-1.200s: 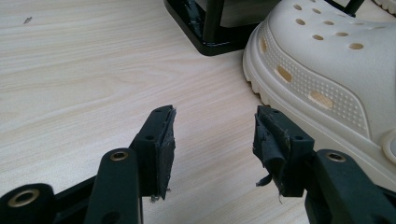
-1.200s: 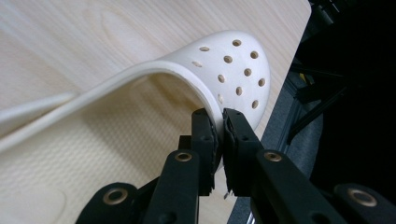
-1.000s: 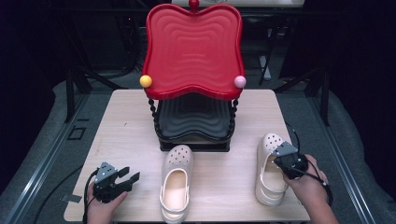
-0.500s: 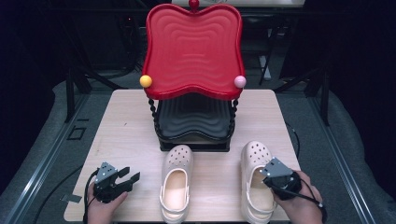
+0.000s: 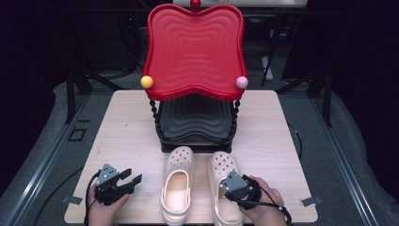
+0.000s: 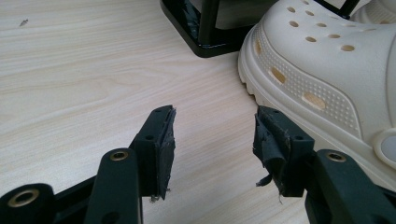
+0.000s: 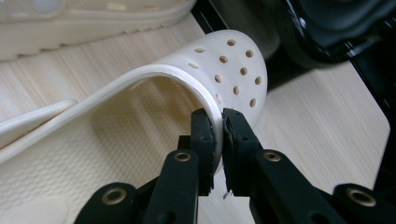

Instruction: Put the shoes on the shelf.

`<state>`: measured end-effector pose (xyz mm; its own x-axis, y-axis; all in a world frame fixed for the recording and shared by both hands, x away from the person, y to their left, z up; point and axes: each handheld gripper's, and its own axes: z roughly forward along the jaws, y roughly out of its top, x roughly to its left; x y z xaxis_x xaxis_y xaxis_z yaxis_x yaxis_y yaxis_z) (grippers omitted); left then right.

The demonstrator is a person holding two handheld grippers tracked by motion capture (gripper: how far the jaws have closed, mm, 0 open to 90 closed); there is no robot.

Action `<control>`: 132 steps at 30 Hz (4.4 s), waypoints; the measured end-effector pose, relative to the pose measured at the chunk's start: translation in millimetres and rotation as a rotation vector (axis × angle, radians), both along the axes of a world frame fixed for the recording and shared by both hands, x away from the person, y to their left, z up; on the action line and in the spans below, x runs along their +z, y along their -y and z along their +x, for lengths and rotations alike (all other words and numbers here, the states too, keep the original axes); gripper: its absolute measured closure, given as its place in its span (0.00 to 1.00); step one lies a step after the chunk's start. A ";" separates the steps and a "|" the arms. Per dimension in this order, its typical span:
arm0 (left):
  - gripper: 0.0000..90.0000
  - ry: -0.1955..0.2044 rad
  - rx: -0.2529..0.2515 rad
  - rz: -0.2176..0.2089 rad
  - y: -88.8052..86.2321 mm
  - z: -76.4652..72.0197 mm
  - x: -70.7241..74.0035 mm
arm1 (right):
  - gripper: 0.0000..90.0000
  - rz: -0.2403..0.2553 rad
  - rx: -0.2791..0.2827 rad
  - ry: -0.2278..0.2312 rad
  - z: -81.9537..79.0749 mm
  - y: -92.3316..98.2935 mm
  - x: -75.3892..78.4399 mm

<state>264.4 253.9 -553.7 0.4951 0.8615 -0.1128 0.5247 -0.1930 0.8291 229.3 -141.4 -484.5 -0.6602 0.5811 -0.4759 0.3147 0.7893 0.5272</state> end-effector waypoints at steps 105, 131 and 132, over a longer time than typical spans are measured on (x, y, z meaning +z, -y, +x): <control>0.77 0.153 -0.154 0.131 116.4 -5.8 19.7 | 0.82 0.450 -0.059 0.038 24.8 -10.7 -44.8; 0.76 0.147 -0.124 0.136 122.1 -2.7 18.3 | 0.83 0.453 -0.116 0.017 30.1 -14.8 -45.3; 0.78 0.143 -0.122 0.139 121.8 -4.6 19.3 | 0.84 0.453 -0.124 0.018 28.9 -16.3 -44.6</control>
<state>259.9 132.1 -534.5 0.5990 0.7966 0.0819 0.3691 -0.3654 0.8545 258.2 -125.1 -529.2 -0.5664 0.8072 -0.1663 0.3802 0.4349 0.8163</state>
